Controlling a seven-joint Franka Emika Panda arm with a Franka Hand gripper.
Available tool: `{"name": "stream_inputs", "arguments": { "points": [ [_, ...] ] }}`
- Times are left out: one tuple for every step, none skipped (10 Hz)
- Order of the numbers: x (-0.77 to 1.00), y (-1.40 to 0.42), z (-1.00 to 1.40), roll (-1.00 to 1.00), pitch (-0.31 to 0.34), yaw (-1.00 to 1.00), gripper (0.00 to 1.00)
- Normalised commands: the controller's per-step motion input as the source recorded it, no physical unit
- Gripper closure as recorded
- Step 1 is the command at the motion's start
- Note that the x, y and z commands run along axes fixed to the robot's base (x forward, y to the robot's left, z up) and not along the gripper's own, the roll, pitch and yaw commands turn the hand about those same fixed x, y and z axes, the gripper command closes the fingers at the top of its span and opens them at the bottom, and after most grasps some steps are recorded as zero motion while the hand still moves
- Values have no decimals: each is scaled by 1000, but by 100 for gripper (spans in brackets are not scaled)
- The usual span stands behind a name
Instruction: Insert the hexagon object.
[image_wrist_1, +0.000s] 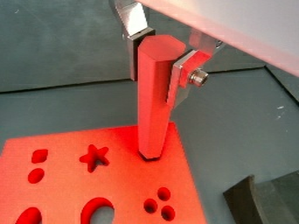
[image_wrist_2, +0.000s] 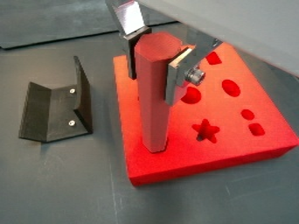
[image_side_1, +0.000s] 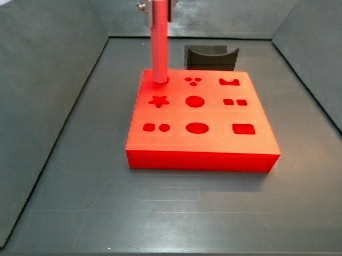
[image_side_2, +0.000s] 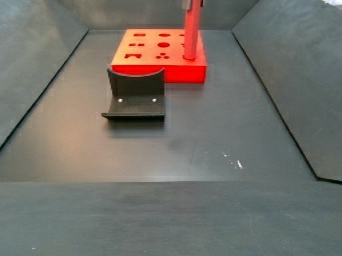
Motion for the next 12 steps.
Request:
{"name": "stream_inputs", "arguments": {
  "points": [
    [0, -69, -94, 0, -26, 0, 100],
    [214, -69, -186, 0, -6, 0, 100],
    [257, 0, -211, 0, -6, 0, 100],
    [289, 0, -200, 7, 0, 0, 100],
    [209, 0, -220, 17, 0, 0, 100],
    [0, 0, -226, 17, -3, 0, 100],
    [0, 0, -357, 59, -17, 0, 100],
    [-209, 37, -611, 130, -47, -34, 100],
    [-214, 9, -571, 103, -59, -26, 100],
    [-77, 0, -454, 67, -56, 0, 100],
    [-109, 0, -429, 79, -44, -17, 100],
    [-20, 0, -346, 34, -53, 0, 100]
  ]
}}
